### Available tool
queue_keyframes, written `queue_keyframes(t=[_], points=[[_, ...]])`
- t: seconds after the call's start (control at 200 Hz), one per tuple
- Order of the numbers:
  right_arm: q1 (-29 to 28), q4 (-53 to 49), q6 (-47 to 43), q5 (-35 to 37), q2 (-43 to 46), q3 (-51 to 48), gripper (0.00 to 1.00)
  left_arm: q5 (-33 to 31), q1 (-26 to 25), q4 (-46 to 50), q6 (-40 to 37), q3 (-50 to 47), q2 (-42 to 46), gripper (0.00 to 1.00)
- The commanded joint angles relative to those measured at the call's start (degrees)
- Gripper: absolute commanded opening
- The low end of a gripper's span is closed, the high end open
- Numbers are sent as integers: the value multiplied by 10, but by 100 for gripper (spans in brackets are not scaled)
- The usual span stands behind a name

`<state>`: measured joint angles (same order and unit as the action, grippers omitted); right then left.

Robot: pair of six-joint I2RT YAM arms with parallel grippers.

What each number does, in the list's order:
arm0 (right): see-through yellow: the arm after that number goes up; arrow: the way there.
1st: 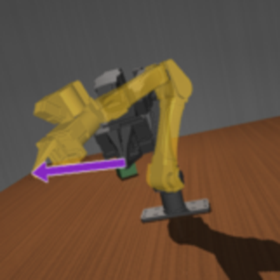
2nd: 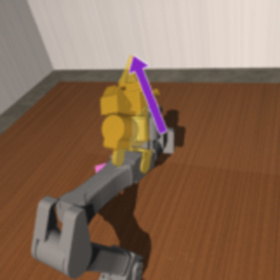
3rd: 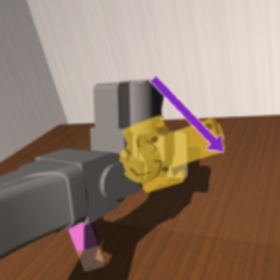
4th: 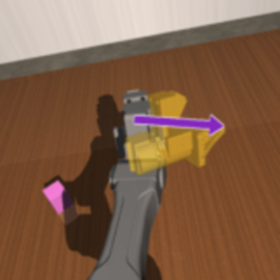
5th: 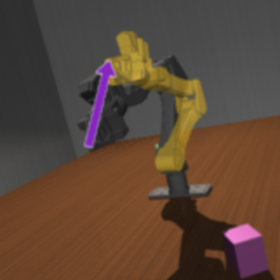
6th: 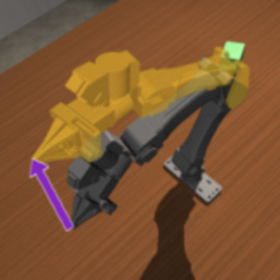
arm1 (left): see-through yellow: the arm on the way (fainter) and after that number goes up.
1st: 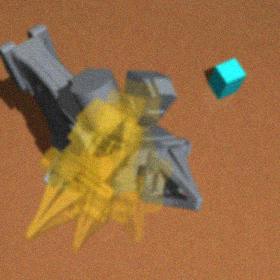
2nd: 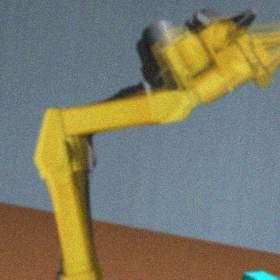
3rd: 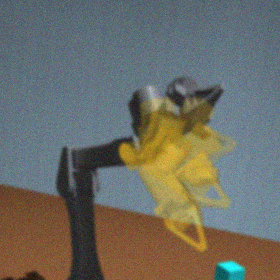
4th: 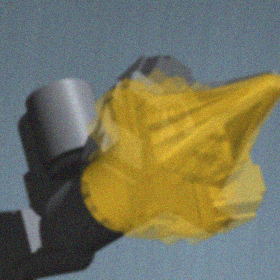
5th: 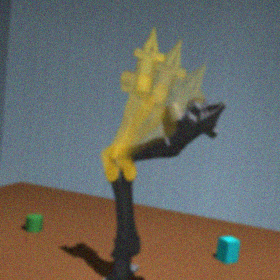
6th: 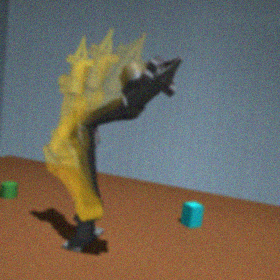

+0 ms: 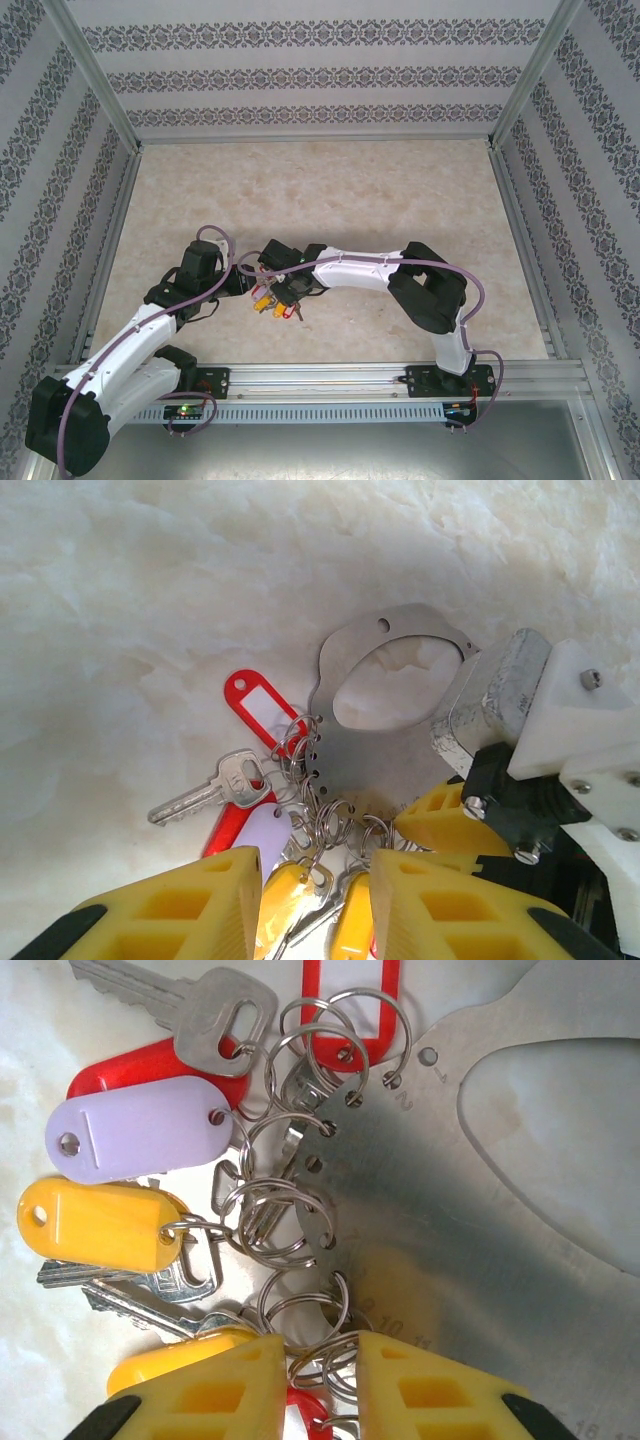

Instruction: Put the keys on the keyring

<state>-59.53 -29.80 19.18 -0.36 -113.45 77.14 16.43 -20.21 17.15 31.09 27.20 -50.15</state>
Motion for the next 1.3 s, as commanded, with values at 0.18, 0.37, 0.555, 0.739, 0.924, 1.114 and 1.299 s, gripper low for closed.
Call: queue_keyframes(t=[0.18,0.37,0.555,0.739,0.924,1.114,1.299], points=[[-5,-45,-7,48,29,-21,22,-4,-4,-5,-8,5,7,34],[-5,-51,-6,66,44,-28,22,-3,-5,-3,-7,6,7,33],[0,-55,-8,74,59,-41,20,4,-4,-2,-8,7,10,33],[14,-24,8,37,106,-78,34,52,-11,-29,-8,9,-14,34],[41,30,17,-29,121,-108,30,64,-35,-50,-7,13,-48,34],[47,39,19,-36,97,-91,27,61,-39,-57,-8,13,-53,34],[52,31,13,-32,78,-78,26,58,-39,-55,-10,12,-54,34]])
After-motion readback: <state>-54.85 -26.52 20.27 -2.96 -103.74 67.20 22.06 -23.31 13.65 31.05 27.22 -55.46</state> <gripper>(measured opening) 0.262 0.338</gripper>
